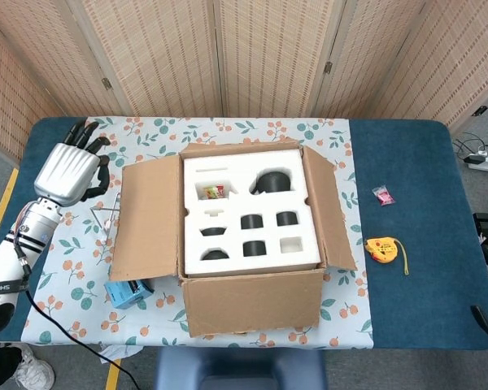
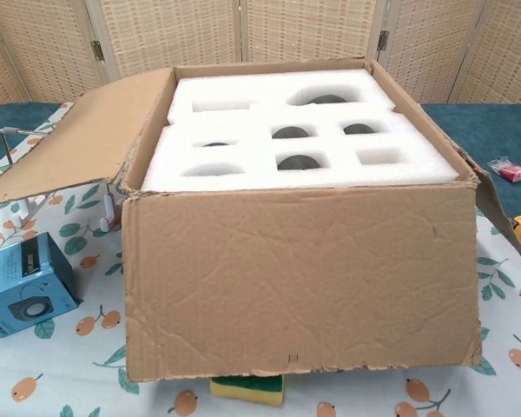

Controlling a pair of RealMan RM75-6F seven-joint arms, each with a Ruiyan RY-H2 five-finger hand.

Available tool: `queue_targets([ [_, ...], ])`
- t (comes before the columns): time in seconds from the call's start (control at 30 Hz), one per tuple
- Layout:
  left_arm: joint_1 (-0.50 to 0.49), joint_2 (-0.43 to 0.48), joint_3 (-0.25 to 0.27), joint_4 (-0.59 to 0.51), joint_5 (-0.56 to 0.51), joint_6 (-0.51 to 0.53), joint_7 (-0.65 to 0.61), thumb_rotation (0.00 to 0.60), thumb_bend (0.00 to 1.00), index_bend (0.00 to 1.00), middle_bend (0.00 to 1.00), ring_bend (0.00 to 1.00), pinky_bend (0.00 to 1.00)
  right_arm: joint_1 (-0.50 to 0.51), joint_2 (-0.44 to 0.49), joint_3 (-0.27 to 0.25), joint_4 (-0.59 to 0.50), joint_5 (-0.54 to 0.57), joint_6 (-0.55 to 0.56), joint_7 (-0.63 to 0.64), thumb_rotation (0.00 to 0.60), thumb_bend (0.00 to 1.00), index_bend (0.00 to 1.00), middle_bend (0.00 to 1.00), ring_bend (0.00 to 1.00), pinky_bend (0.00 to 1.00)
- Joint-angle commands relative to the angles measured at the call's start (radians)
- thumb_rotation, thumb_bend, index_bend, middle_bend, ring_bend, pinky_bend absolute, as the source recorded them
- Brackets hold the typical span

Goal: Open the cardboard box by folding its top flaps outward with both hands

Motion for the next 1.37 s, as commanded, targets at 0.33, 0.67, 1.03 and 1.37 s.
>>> queue_targets([
  [0.33, 0.22, 0.033, 0.056, -0.159, 0.02, 0.264, 0.021, 0.366, 0.71, 0.23, 0.24, 0.04, 0.0, 0.005, 0.001, -0.004, 0.0, 0.006, -0.021, -0.026, 0.069, 0.37, 0.06, 0.0, 0.0, 0.0],
  [0.67, 0.55, -0.028, 0.186, -0.275, 0.133, 0.653, 0.052, 0.579, 0.65, 0.09, 0.11, 0.0, 0.0, 0.016, -0.018, -0.002, -0.049, 0.044, -0.085, -0.181, 0.078, 0.37, 0.06, 0.0, 0.0, 0.0],
  [1.03, 0.846, -0.257, 0.275, -0.009, 0.271, 0.911, -0.142, 0.597, 0.6, 0.08, 0.07, 0.0, 0.0, 0.003, -0.087, 0.023, -0.117, 0.118, -0.101, -0.465, 0.097, 0.37, 0.06, 0.0, 0.0, 0.0],
  [1.37, 0.872, -0.244, 0.265, 0.042, 0.297, 0.838, -0.213, 0.6, 0.59, 0.09, 0.07, 0.0, 0.0, -0.014, -0.094, 0.015, -0.16, 0.118, -0.097, -0.511, 0.101, 0.37, 0.05, 0.0, 0.0, 0.0],
])
